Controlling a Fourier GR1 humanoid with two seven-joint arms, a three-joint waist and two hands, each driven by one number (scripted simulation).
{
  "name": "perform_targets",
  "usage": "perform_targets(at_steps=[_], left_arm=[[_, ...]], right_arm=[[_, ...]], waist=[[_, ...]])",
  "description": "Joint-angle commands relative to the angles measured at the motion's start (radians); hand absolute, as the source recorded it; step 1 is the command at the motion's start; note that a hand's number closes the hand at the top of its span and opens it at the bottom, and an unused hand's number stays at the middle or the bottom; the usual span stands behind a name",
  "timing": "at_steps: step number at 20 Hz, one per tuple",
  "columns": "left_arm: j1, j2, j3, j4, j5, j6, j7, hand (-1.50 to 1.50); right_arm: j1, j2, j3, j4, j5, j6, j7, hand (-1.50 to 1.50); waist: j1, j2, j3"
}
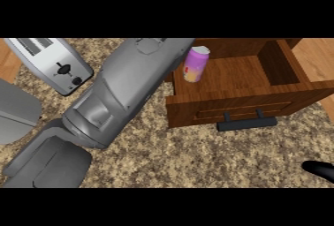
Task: Pick up the can, place it into the drawer and close the drawer
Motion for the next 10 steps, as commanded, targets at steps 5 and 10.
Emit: perform_targets(at_steps=[5,10], left_arm=[[-0.013,0.000,0.011,0.022,0.068,0.020,-0.032,-1.50],[0.012,0.000,0.021,-0.003,0.115,0.039,-0.087,-1.50]], right_arm=[[-0.043,-0.069,0.069,0.022,0.134,0.051,-0.092,-1.50],[-0.114,-0.130,0.152,0.107,0.316,0.055,-0.140,-1.50]], waist=[[0.000,0.006,0.000],[0.018,0.008,-0.001]])
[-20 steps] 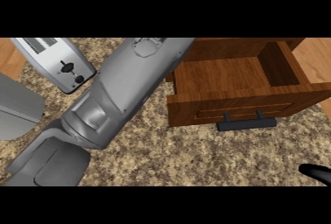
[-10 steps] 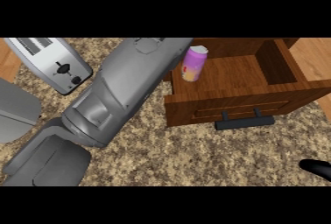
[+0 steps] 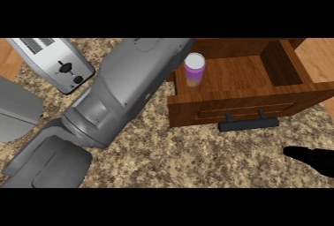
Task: Pick up the can, place it into the drawer and close the drawer
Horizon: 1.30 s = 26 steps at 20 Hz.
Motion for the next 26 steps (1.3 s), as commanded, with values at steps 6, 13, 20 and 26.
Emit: perform_targets(at_steps=[6,13,20,26], left_arm=[[-0.021,0.000,0.013,0.007,0.060,-0.001,-0.039,-1.50],[-0.050,0.000,0.011,0.055,0.030,-0.001,-0.046,-1.50],[-0.029,0.032,0.022,0.020,0.029,-0.062,-0.015,-1.50],[0.009,0.078,0.034,0.011,0.011,-0.069,-0.012,-1.50]], right_arm=[[-0.094,-0.068,0.167,0.141,0.332,-0.028,-0.107,-1.50],[-0.155,-0.028,0.314,0.396,0.570,-0.131,-0.175,-1.50],[-0.253,-0.028,0.344,0.697,0.733,-0.253,-0.274,-1.50],[-0.444,0.066,0.358,0.967,0.834,-0.362,-0.261,-1.50]], waist=[[0.027,-0.003,-0.001],[0.066,-0.010,-0.001],[0.100,-0.023,-0.002],[0.108,-0.022,-0.002]])
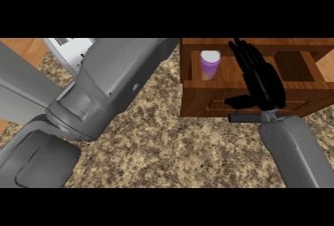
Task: Pick up the can, place it into the drawer and close the drawer
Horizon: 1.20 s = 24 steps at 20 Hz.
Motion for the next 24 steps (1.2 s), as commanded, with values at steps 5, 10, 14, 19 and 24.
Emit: perform_targets(at_steps=[5,10,14,19,24], left_arm=[[0.059,0.053,0.002,-0.054,-0.026,-0.015,0.032,-1.50],[0.092,0.086,-0.008,-0.132,-0.040,-0.028,0.061,-1.50],[0.115,0.143,-0.006,-0.176,-0.041,-0.055,0.120,-1.50],[0.161,0.206,-0.016,-0.218,-0.061,-0.094,0.127,-1.50],[0.256,0.168,-0.044,-0.326,-0.073,-0.050,0.144,-1.50]], right_arm=[[-0.201,0.073,-0.052,0.396,0.110,-0.217,-0.035,-1.50],[-0.301,0.076,-0.113,0.576,0.138,-0.380,-0.069,-1.50],[-0.386,0.086,-0.143,0.703,0.153,-0.464,-0.078,-1.50],[-0.533,0.056,-0.179,0.840,0.168,-0.476,-0.068,-1.50],[-0.622,0.043,-0.207,0.928,0.165,-0.483,-0.067,-1.50]], waist=[[0.028,-0.003,0.000],[0.047,-0.004,0.000],[0.067,-0.004,0.000],[0.073,0.005,0.000],[0.090,0.000,-0.001]])
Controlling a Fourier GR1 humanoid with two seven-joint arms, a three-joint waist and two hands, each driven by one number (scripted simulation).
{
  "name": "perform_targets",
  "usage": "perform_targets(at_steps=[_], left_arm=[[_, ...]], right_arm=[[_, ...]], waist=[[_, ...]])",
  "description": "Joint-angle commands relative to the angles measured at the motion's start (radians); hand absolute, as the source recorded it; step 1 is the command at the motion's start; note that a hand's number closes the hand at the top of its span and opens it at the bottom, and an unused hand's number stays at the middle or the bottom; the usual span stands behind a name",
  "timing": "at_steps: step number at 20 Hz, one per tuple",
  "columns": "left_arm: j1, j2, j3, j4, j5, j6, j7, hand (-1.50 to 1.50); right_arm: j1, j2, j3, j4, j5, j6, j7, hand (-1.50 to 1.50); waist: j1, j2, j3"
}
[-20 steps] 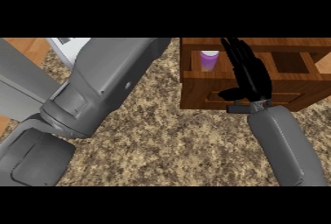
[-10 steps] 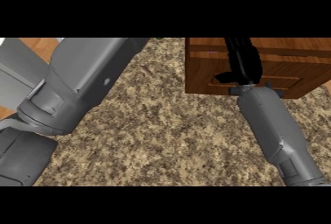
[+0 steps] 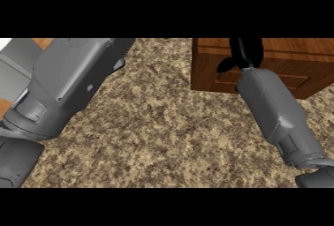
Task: Pick up the can, place it into the drawer and close the drawer
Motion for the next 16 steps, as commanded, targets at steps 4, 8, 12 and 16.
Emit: perform_targets(at_steps=[4,8,12,16], left_arm=[[0.065,0.048,-0.017,-0.130,-0.004,-0.012,0.076,-1.50],[0.092,0.072,-0.017,-0.182,-0.008,-0.015,0.083,-1.50],[0.147,0.091,-0.008,-0.233,-0.001,-0.022,0.071,-1.50],[0.211,0.132,-0.014,-0.302,0.000,-0.044,0.089,-1.50]], right_arm=[[-0.111,-0.005,-0.038,0.104,0.000,-0.071,-0.016,-1.50],[-0.175,-0.033,-0.093,0.113,-0.066,-0.014,-0.072,-1.50],[-0.182,0.022,-0.141,0.102,-0.133,-0.019,-0.139,-1.50],[-0.206,0.007,-0.167,0.125,-0.149,0.004,-0.161,-1.50]], waist=[[0.029,0.000,-0.001],[0.026,0.004,0.000],[0.024,0.005,0.001],[0.034,0.001,0.000]])
